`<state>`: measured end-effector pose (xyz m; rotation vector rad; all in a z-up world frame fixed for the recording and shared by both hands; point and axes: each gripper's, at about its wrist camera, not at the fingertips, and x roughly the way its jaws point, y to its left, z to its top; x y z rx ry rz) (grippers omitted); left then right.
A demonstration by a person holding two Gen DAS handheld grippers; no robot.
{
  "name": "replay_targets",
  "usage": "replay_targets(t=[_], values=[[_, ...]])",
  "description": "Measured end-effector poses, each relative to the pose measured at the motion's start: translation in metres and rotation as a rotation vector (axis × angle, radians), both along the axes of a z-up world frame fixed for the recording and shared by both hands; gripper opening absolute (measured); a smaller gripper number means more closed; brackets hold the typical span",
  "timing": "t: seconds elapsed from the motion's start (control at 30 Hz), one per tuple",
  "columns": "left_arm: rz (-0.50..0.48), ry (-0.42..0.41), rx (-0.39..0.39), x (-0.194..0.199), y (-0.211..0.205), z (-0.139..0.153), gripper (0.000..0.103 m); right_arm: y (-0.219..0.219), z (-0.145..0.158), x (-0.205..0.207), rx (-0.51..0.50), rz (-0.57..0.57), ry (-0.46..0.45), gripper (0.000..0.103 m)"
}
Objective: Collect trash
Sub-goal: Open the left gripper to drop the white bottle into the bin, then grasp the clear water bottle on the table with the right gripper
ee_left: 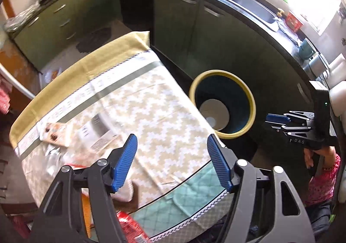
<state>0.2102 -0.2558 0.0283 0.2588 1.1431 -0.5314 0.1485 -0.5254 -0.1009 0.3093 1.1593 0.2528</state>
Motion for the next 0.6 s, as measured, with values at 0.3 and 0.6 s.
replay_targets(t=[0.3, 0.6], values=[[0.229, -0.021, 0.021, -0.008, 0.164, -0.005, 0.072, 0.181, 0.032, 0.08, -0.145, 0.448, -0.103, 0.052], [0.322, 0.0, -0.02, -0.024, 0.234, -0.023, 0.072, 0.311, 0.02, 0.13, -0.521, 1.009, -0.215, 0.066]])
